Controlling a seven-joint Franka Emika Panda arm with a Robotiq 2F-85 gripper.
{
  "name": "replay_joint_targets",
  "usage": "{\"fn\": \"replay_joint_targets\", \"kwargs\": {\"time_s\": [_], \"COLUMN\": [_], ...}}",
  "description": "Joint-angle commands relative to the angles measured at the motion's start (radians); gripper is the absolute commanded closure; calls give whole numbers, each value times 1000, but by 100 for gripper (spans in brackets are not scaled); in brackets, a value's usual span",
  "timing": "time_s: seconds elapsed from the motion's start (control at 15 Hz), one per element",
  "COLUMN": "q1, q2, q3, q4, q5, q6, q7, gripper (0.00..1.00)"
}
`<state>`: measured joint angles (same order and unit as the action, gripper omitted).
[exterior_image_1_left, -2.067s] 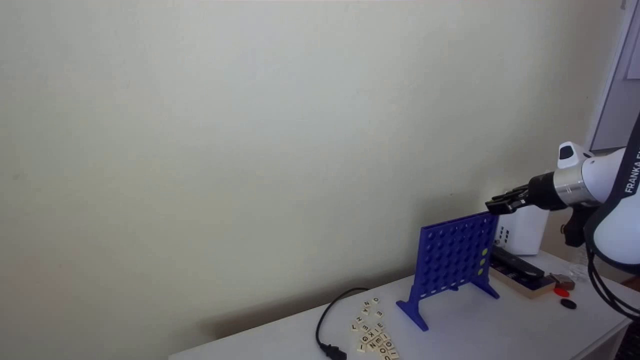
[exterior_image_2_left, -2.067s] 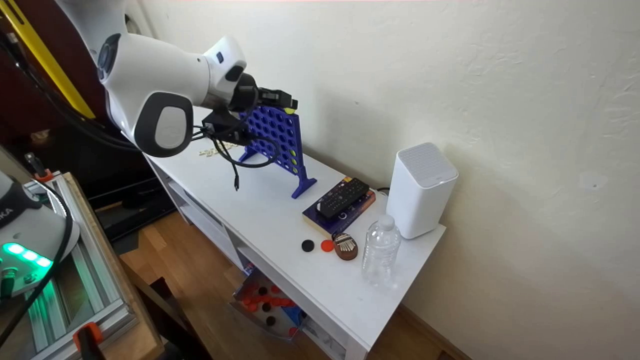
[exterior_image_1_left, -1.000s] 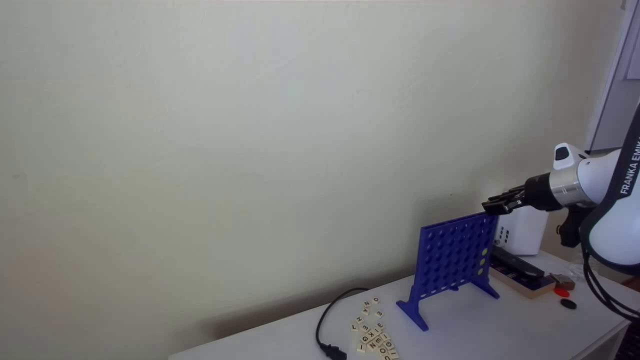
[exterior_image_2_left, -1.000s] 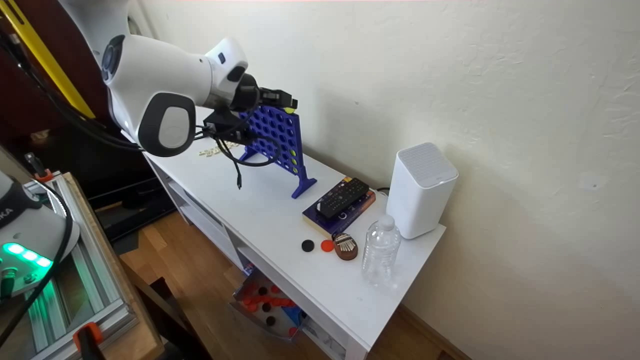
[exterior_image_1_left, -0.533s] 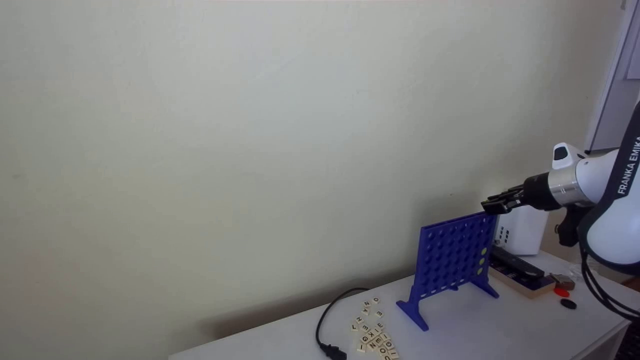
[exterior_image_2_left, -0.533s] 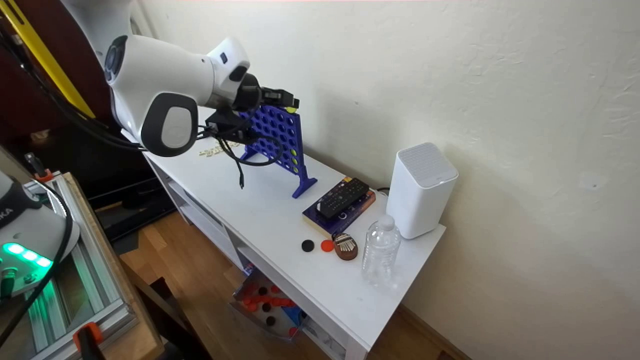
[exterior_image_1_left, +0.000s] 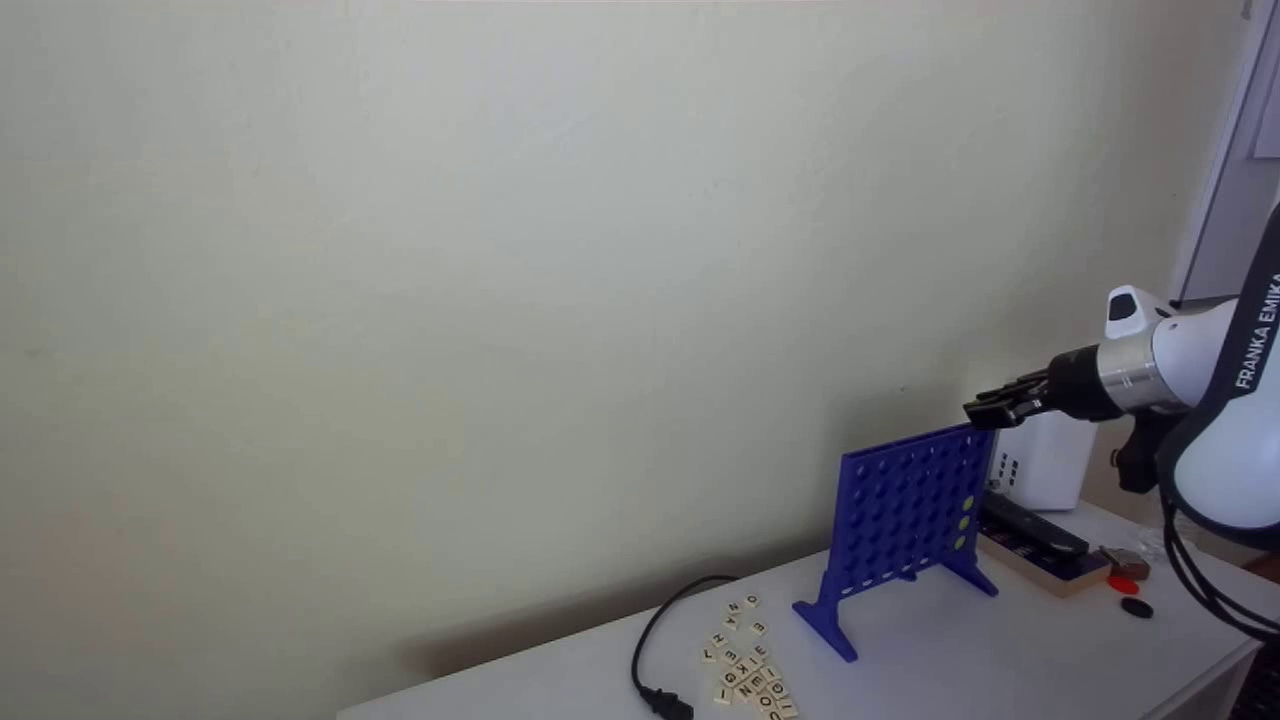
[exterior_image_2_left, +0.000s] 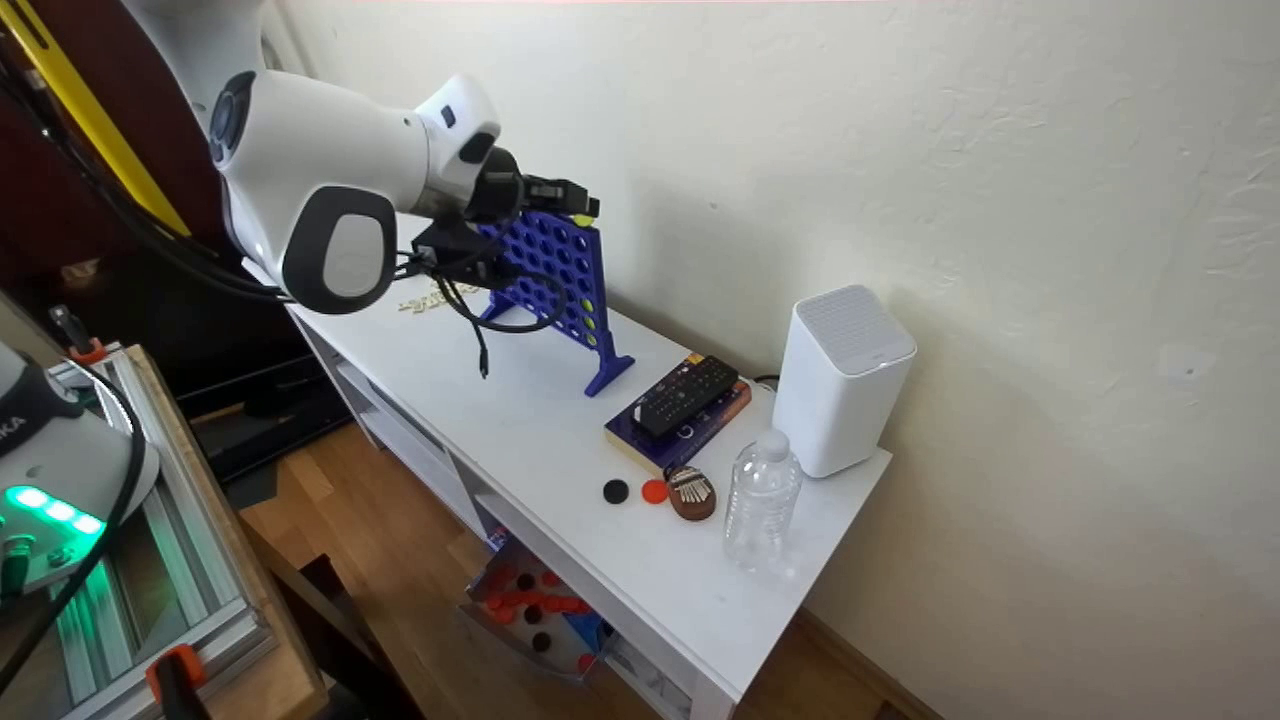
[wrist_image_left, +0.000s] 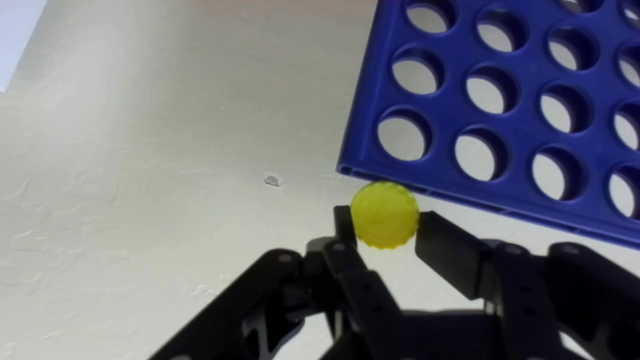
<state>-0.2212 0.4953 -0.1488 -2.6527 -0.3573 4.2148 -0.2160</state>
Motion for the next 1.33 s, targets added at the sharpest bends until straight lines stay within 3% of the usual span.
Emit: {"fn": "replay_joint_targets", "kwargs": {"time_s": [0.0,0.27,0.47,1.27], "q1": [-14,-16,-68,-185], "q2": [32,40,28,11], "q3": [-6,-8,49,146], "q4": [7,8,15,-20], "q5": [-27,-23,-17,-22], "q6": [31,32,6,21], "q7": [13,14,-4,-14], "gripper": [87,87,87,87]}}
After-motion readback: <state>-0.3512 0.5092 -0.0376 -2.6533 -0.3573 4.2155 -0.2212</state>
